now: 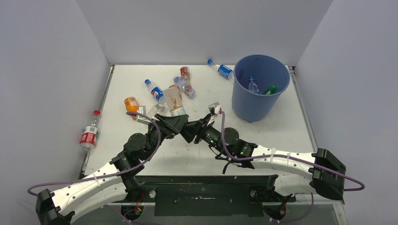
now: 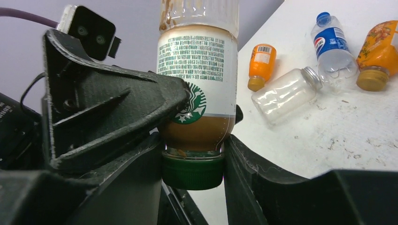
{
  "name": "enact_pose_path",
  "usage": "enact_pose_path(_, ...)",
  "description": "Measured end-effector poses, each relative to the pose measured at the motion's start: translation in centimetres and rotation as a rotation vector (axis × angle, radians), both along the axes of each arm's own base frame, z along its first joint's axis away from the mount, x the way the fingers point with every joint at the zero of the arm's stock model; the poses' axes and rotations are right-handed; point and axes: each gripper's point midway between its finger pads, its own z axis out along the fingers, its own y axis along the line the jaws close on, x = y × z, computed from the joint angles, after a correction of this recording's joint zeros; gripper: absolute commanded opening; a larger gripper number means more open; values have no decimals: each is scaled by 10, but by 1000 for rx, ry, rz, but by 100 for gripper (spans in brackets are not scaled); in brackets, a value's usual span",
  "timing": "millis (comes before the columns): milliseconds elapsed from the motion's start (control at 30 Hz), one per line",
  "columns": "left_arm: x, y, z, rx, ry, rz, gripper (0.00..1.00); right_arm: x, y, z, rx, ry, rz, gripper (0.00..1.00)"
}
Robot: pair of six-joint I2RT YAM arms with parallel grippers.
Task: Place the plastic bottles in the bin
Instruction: Pick up the plastic bottle at the center of the board.
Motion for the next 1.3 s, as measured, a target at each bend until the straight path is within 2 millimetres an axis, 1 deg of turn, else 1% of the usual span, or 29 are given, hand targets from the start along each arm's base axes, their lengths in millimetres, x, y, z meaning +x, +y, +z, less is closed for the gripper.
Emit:
enact_pose_path(67, -1, -1, -1, 18, -9, -3, 99, -1, -1, -3, -20, 3, 3, 5)
enact_pose_path(100, -1, 0, -1, 32, -16, 2, 97, -1, -3, -6, -35, 5, 2, 5)
enact_pose_path(167, -1, 4, -2, 69, -24, 15, 96, -3, -9, -12, -83, 8, 0, 5)
enact_pose_path(233, -2, 15, 3, 139, -60, 48, 96, -5, -21, -15, -142, 11, -6, 5)
enact_pose_path(267, -3, 22, 7, 180, -87, 64, 96, -6, -28, -13, -169, 11, -10, 5)
enact_pose_path(367, -9, 48, 32, 335, -222, 118, 96, -5, -53, -3, -249, 10, -32, 5)
enact_pose_path(467, -16, 71, 67, 546, -387, 162, 96, -3, -80, 12, -328, 20, -56, 5)
enact_pose_path(533, -19, 78, 89, 691, -492, 164, 96, -3, -95, 20, -379, 31, -60, 5)
enact_pose_path(600, -23, 74, 100, 844, -611, 116, 96, -4, -107, 21, -438, 50, -58, 5)
enact_pose_path(633, -26, 67, 98, 940, -695, 65, 96, -7, -111, 19, -476, 63, -44, 5)
enact_pose_path(667, -29, 61, 90, 1024, -759, 15, 96, -11, -114, 17, -506, 71, -26, 5)
enact_pose_path(800, -33, 40, 36, 1350, -959, -194, 96, -25, -124, 5, -621, 110, 37, 5)
enact_pose_path(867, -32, 32, 20, 1472, -1043, -269, 96, -32, -128, 1, -656, 124, 69, 5)
enact_pose_path(967, -32, 20, 9, 1600, -1168, -332, 96, -43, -130, -3, -688, 146, 124, 5)
enact_pose_path(1067, -39, 6, 1, 1689, -1321, -369, 96, -49, -126, -9, -710, 171, 172, 5)
enact_pose_path(1167, -47, -8, -5, 1739, -1441, -396, 96, -53, -120, -19, -733, 202, 214, 5)
enact_pose_path(1300, -46, -22, -8, 1790, -1527, -404, 96, -57, -113, -29, -750, 234, 262, 5)
